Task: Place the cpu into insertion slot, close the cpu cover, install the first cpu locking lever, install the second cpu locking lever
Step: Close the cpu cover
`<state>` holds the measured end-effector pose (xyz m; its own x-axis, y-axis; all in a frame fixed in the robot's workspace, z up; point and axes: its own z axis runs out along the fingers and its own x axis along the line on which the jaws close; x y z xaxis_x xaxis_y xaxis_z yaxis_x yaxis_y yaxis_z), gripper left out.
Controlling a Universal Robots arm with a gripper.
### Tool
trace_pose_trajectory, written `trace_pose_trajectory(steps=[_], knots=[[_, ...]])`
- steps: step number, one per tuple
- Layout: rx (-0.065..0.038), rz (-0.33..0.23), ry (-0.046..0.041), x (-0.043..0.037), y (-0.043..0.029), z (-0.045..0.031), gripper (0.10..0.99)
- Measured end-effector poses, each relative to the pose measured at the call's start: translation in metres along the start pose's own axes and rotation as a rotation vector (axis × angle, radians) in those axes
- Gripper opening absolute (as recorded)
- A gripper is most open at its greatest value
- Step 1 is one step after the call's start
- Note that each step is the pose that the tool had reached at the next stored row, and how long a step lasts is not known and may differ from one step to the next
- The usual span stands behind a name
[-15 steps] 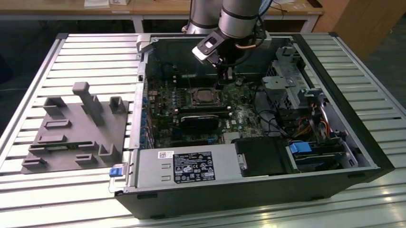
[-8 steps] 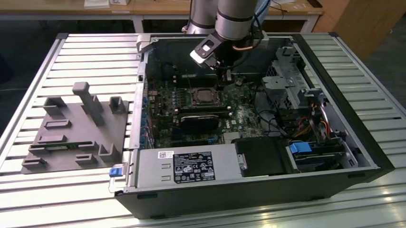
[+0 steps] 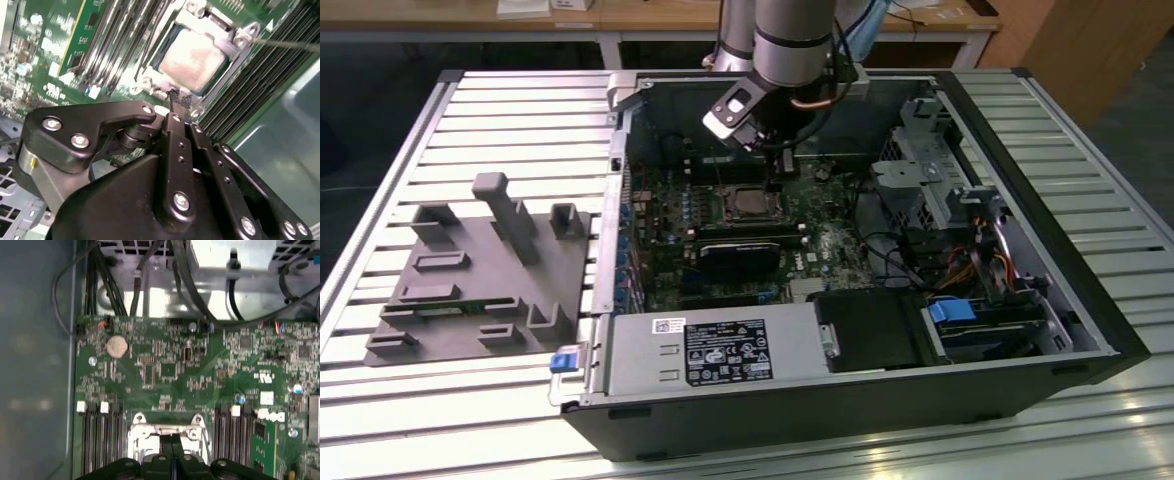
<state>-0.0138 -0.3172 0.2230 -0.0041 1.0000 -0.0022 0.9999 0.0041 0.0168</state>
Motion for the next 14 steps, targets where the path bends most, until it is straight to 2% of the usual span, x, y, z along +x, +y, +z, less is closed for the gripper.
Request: trace_pose_trajectory(steps=[6, 10, 14], knots=[[-0.003, 0.0, -0.0003, 0.0001, -0.0228, 0.0004, 0.102], [-0.003, 0.0, -0.0016, 0.0001, -0.0244, 0.0004, 0.102], [-0.003, 0.0, -0.0017, 0.0001, -0.0244, -0.0043, 0.102]])
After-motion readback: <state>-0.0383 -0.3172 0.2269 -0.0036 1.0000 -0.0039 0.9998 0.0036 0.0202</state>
